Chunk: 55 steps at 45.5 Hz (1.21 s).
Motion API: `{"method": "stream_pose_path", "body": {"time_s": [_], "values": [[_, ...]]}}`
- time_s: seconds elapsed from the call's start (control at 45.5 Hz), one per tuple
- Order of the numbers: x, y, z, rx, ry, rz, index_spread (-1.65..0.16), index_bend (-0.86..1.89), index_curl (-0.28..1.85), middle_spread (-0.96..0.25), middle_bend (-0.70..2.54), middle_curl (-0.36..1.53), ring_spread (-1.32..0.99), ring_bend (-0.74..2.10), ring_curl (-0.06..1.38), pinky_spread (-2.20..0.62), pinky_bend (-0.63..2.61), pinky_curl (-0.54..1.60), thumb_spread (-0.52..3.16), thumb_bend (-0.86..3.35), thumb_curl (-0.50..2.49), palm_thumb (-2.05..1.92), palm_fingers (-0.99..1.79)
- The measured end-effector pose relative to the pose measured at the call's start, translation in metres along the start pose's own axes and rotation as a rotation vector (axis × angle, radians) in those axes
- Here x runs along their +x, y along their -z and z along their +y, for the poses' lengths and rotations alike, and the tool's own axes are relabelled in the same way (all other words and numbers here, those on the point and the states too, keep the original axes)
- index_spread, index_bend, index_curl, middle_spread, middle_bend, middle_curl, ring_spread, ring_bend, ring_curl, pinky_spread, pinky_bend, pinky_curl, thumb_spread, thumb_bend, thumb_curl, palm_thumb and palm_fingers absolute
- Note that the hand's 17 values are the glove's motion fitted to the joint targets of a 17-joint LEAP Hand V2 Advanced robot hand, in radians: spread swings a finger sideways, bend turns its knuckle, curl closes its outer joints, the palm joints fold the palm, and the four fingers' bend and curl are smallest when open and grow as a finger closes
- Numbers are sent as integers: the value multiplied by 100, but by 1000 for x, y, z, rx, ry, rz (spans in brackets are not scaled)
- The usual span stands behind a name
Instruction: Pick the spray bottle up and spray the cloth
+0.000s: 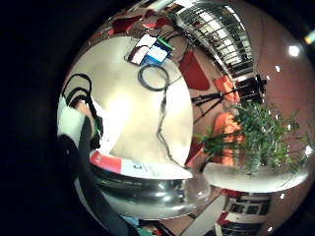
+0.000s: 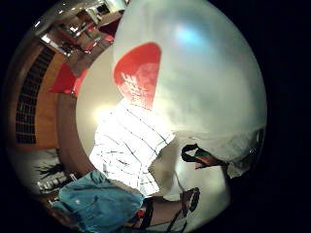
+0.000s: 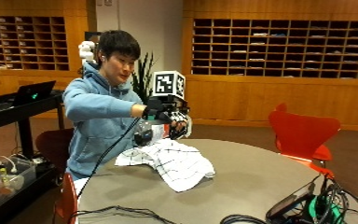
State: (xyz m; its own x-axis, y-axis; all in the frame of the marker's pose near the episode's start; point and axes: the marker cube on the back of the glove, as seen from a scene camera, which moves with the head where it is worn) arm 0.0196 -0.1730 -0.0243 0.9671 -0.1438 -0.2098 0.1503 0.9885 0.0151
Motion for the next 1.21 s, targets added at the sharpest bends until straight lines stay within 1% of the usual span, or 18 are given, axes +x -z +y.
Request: {"method": "stream_pose_path", "body": {"time_s": [0.154, 0.264, 0.484, 0.726, 1.034, 1.143, 1.209], "values": [[-19, -15, 2, -61, 29, 51, -25, 21, 55, -21, 49, 50, -24, 57, 46, -31, 42, 40, 16, -4, 74, 99, 134], [-28, -16, 1, -76, 41, 68, -25, 21, 55, -21, 49, 50, -24, 57, 46, -31, 42, 40, 16, -4, 74, 99, 134], [-36, 6, 2, -56, 35, 83, -25, 20, 56, -21, 49, 50, -24, 57, 46, -31, 42, 40, 17, -4, 74, 98, 134], [-23, 24, -2, -29, 33, 108, -25, 20, 56, -21, 49, 50, -25, 57, 46, -32, 42, 40, 17, -4, 75, 98, 134], [-36, 6, -4, -18, 26, -11, -25, 20, 57, -21, 49, 50, -25, 57, 46, -32, 42, 40, 17, -4, 75, 98, 134], [-40, 15, -8, 28, 19, -79, -25, 20, 57, -21, 49, 50, -25, 57, 46, -32, 42, 40, 17, -4, 75, 98, 134], [-44, 28, -11, 72, 4, -173, -25, 20, 57, -21, 49, 50, -25, 57, 46, -32, 42, 40, 17, -4, 75, 98, 134]]}}
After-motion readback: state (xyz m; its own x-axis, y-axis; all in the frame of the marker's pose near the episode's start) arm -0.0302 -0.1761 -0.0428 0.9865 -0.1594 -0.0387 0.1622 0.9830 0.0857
